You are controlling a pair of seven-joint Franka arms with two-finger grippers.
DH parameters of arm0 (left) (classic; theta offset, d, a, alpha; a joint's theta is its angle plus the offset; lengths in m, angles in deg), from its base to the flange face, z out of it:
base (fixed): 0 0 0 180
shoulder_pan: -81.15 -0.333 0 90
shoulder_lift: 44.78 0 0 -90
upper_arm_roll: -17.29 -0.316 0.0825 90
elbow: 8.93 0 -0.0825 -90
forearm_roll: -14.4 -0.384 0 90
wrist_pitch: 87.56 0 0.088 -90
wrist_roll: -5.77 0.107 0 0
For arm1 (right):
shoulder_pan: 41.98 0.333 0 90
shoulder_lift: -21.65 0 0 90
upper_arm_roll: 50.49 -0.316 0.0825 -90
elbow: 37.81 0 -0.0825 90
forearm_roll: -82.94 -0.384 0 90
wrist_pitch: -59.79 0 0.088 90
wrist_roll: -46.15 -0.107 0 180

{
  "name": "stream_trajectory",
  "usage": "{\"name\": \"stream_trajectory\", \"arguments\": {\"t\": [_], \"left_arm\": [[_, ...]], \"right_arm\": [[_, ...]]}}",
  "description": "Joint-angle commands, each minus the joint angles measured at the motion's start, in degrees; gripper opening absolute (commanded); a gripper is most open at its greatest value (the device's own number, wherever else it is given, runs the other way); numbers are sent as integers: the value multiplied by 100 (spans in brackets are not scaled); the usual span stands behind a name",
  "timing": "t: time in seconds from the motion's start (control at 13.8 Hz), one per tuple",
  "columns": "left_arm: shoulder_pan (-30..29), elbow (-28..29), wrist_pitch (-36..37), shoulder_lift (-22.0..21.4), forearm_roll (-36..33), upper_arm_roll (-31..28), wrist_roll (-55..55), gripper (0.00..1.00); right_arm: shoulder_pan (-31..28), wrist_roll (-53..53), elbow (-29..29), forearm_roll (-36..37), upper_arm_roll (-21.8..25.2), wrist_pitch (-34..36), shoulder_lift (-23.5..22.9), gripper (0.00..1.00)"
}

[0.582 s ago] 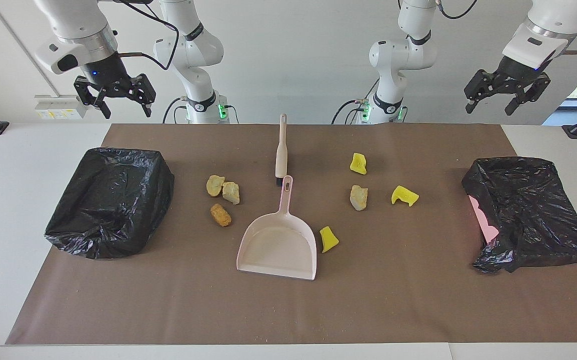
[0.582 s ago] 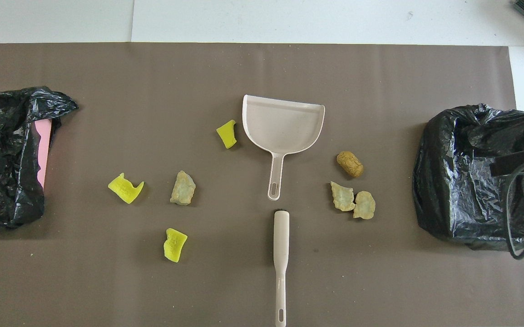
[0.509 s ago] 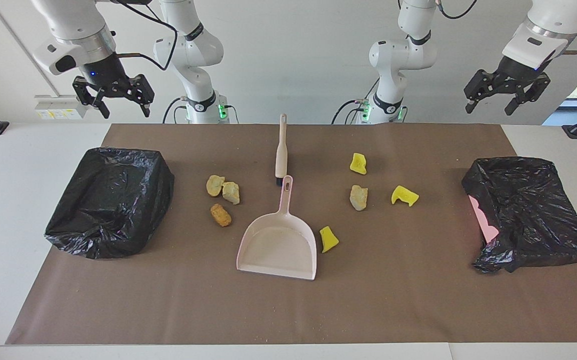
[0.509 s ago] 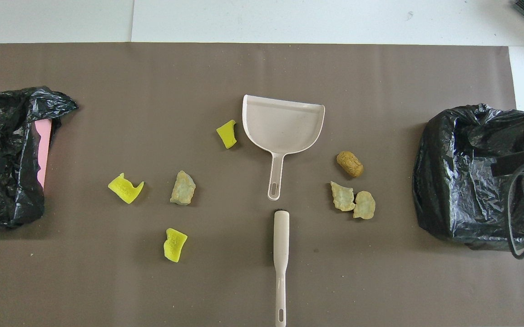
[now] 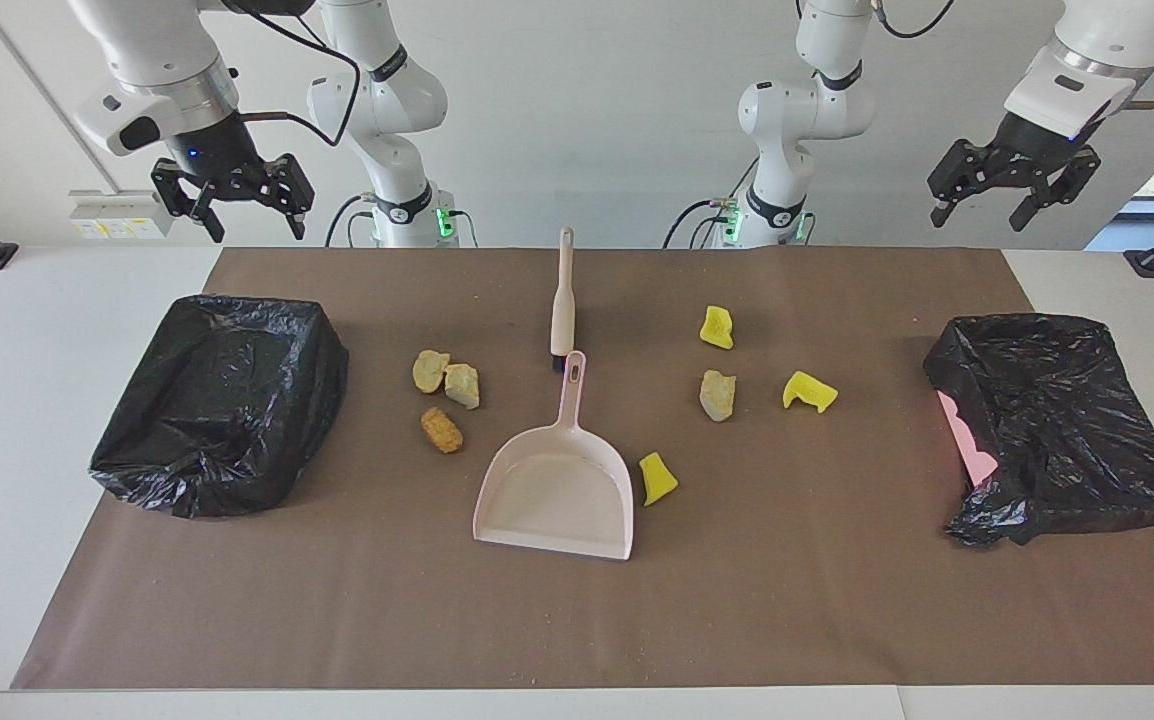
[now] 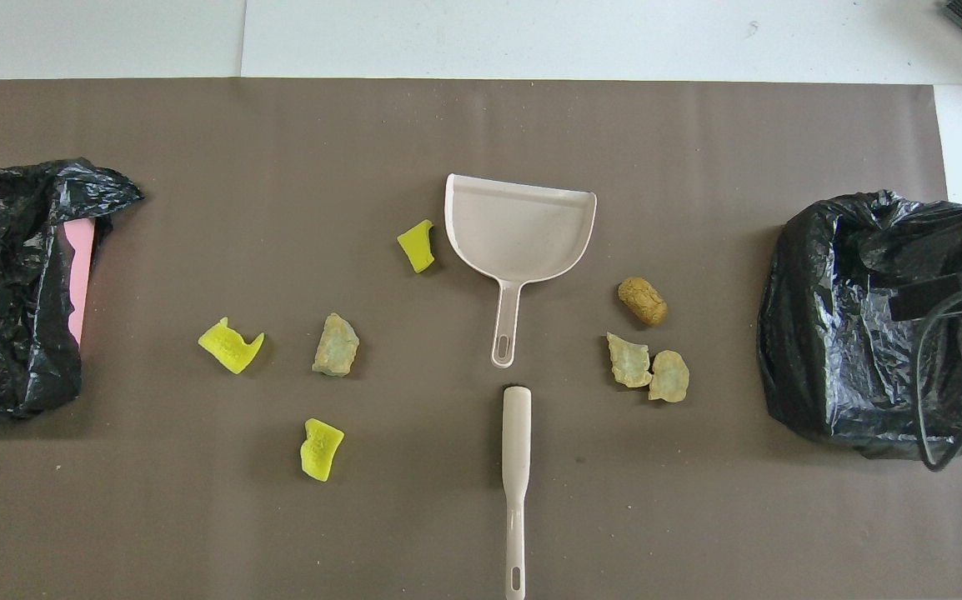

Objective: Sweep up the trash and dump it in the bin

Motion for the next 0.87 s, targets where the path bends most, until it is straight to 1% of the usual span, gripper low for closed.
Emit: {"name": "stream_trajectory", "arguments": {"t": [0.0,0.22,0.58,0.8], "left_arm": [[-57,136,22,-127,-43,-27,-69,100],[39,145,48,-127,-34,25,-87,100],[30,136,110,-127,-34,34,-78,100],[57,162,101,-136,-34,52,-87,100]], "right_arm": [[-19,-71,-265,-66,-17,-110,195,100],[-62,-71,-361,-66,-17,4,273,100],[-80,-123,-432,-66,-26,-31,327,100],[-28,-141,-608,-57,-17,-57,423,100]]}}
